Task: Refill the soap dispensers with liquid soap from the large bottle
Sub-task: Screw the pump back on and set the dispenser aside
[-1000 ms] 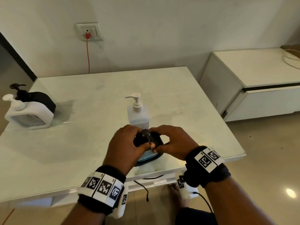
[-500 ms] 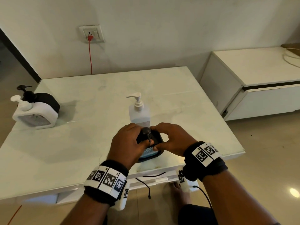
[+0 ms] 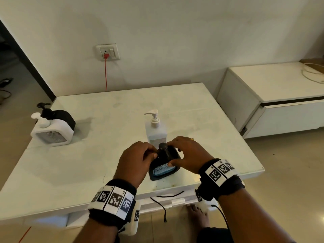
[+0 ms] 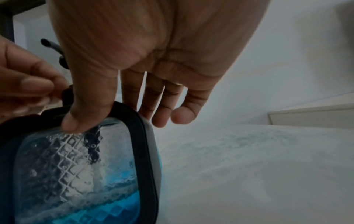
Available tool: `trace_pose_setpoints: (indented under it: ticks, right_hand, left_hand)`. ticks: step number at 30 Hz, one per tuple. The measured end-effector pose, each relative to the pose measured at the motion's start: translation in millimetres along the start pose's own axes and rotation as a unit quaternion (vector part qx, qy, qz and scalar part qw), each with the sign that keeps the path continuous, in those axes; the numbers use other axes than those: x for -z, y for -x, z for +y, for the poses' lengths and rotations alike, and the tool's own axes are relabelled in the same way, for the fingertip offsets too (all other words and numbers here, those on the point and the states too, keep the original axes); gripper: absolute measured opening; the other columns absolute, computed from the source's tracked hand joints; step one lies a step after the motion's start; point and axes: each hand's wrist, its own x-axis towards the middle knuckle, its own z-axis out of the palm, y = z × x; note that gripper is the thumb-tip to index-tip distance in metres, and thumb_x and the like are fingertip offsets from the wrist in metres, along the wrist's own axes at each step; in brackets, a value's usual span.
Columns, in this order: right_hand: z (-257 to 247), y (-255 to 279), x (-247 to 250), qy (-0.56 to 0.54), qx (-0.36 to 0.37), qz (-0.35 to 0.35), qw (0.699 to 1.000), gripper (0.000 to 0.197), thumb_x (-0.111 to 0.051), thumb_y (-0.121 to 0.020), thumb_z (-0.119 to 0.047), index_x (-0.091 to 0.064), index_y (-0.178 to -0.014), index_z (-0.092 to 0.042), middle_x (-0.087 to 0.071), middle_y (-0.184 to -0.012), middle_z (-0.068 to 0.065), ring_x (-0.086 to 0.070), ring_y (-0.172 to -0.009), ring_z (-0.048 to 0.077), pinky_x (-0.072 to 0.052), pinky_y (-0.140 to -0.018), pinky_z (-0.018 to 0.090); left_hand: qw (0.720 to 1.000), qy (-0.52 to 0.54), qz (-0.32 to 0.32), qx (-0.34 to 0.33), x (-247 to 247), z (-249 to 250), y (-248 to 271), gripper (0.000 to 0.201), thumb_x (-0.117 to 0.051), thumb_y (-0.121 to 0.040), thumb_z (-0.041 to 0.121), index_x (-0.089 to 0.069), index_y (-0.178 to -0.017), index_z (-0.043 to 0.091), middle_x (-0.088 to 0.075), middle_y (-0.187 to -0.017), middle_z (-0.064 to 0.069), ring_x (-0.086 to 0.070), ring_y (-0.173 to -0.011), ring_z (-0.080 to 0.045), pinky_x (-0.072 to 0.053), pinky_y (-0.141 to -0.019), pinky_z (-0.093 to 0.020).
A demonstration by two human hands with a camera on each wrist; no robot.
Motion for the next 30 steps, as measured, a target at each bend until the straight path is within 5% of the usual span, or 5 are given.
trace_pose_setpoints:
  ticks: [6, 14, 21, 26, 30]
  right_hand:
    - [-6.0, 12.5, 18.0, 0.01, -0.045, -0.014, 0.999, 0.045, -0.079, -0.079, -0.028, -0.059, -0.118, -0.023, -0.054, -0.115, -0.004, -0.055, -0.099, 0.017, -0.048, -0.089, 0.037]
    - [35.3, 25.9, 70.1, 0.048, -0.106, 0.004, 0.993, 0.047, -0.077, -0.081, -0.029, -0.058, -0.124, -0.023, -0.053, -0.117, -0.003, -0.056, -0.101, 0.018, -0.048, -0.091, 0.034]
    - [101.4, -2.1, 127.1, 0.121, -0.164, 0.006, 0.979, 0.058, -0.074, -0.086, -0.033, -0.05, -0.137, -0.018, -0.052, -0.131, 0.005, -0.053, -0.115, 0.025, -0.043, -0.1, 0.037]
    - [142.4, -42.3, 155.0, 0.151, -0.196, 0.027, 0.969, 0.06, -0.075, -0.086, -0.031, -0.049, -0.138, -0.014, -0.05, -0.135, 0.01, -0.049, -0.123, 0.029, -0.037, -0.101, 0.034]
    - [164.8, -68.3, 163.9, 0.156, -0.212, 0.04, 0.964, 0.056, -0.074, -0.087, -0.028, -0.05, -0.134, -0.011, -0.052, -0.13, 0.01, -0.05, -0.12, 0.029, -0.036, -0.095, 0.033]
  left_hand:
    - [0.999, 0.028, -0.01, -0.019, -3.1, 15.4, 6.2, 0.012, -0.074, -0.093, 0.026, -0.068, -0.085, 0.031, -0.062, -0.077, 0.017, -0.058, -0.074, 0.003, -0.038, -0.064, -0.008]
    - [0.992, 0.068, -0.066, -0.078, -48.5, 52.6, -5.5, 0.023, -0.055, -0.103, 0.012, -0.069, -0.104, 0.03, -0.066, -0.098, 0.012, -0.06, -0.084, -0.001, -0.039, -0.073, -0.003]
    - [0.989, 0.066, -0.111, -0.076, -79.1, 81.0, -31.4, 0.009, -0.057, -0.104, 0.037, -0.059, -0.112, 0.041, -0.061, -0.106, 0.021, -0.057, -0.09, 0.006, -0.041, -0.076, -0.004]
    - [0.984, 0.108, -0.136, -0.048, -91.7, 84.3, -44.7, 0.039, -0.065, -0.099, 0.042, -0.041, -0.127, 0.055, -0.056, -0.117, 0.026, -0.062, -0.094, 0.001, -0.049, -0.079, -0.012]
    - [0.985, 0.122, -0.115, -0.043, -105.3, 90.2, -79.5, 0.043, -0.067, -0.099, 0.037, -0.048, -0.137, 0.043, -0.057, -0.122, 0.021, -0.062, -0.095, 0.0, -0.048, -0.085, -0.015]
